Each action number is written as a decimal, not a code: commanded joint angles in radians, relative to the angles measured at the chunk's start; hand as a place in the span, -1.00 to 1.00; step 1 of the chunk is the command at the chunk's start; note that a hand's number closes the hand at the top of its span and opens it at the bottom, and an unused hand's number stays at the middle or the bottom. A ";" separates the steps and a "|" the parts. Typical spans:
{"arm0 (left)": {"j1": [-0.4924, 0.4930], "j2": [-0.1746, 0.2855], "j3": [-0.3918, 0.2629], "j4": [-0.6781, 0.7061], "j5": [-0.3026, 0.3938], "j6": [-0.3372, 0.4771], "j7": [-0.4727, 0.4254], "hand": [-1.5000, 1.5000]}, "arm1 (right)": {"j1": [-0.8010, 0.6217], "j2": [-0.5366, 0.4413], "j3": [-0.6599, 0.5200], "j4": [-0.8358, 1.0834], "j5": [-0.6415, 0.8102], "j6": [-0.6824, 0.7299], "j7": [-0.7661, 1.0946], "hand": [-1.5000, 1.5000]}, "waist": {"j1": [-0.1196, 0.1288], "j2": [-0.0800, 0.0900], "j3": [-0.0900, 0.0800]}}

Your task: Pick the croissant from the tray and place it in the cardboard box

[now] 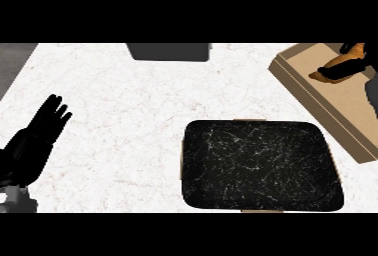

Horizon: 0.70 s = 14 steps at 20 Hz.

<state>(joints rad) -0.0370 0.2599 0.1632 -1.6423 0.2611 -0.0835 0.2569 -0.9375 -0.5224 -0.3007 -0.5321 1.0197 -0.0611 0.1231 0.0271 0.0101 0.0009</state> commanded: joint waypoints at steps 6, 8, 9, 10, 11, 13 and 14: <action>-0.039 -0.006 0.013 0.077 -0.010 -0.012 -0.021 0.00 | 0.036 -0.020 -0.073 0.132 -0.091 -0.055 -0.217 -1.00 | -0.012 -0.002 0.000; 0.012 -0.030 -0.014 -0.001 -0.024 0.000 -0.021 0.00 | 0.014 -0.019 -0.129 0.136 -0.139 -0.118 -0.255 -1.00 | 0.002 0.001 0.001; -0.034 -0.005 0.018 -0.010 -0.003 0.022 0.036 0.00 | 0.032 0.004 -0.151 0.100 -0.171 -0.140 -0.254 -1.00 | -0.012 -0.005 0.001; 0.029 0.005 0.027 0.022 0.008 -0.032 -0.023 0.00 | -0.011 0.001 -0.208 0.084 -0.228 -0.146 -0.252 -1.00 | -0.004 -0.004 0.001; -0.045 0.004 0.015 0.022 -0.012 0.004 0.011 0.00 | -0.030 0.011 -0.252 0.087 -0.273 -0.159 -0.243 -1.00 | -0.012 -0.001 0.002; 0.008 -0.005 0.010 -0.024 -0.009 0.008 0.027 0.00 | -0.006 -0.010 -0.306 0.067 -0.334 -0.161 -0.275 -1.00 | -0.015 -0.008 0.001; 0.019 -0.014 0.009 0.010 -0.029 0.003 -0.027 0.00 | 0.000 -0.040 -0.344 0.065 -0.372 -0.147 -0.293 -1.00 | -0.021 -0.006 0.001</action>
<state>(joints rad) -0.0372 0.2530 0.1714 -1.6423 0.2475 -0.0807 0.2609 -0.9373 -0.5306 -0.5349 -0.4469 0.7647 -0.1993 -0.1251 0.0162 0.0056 0.0023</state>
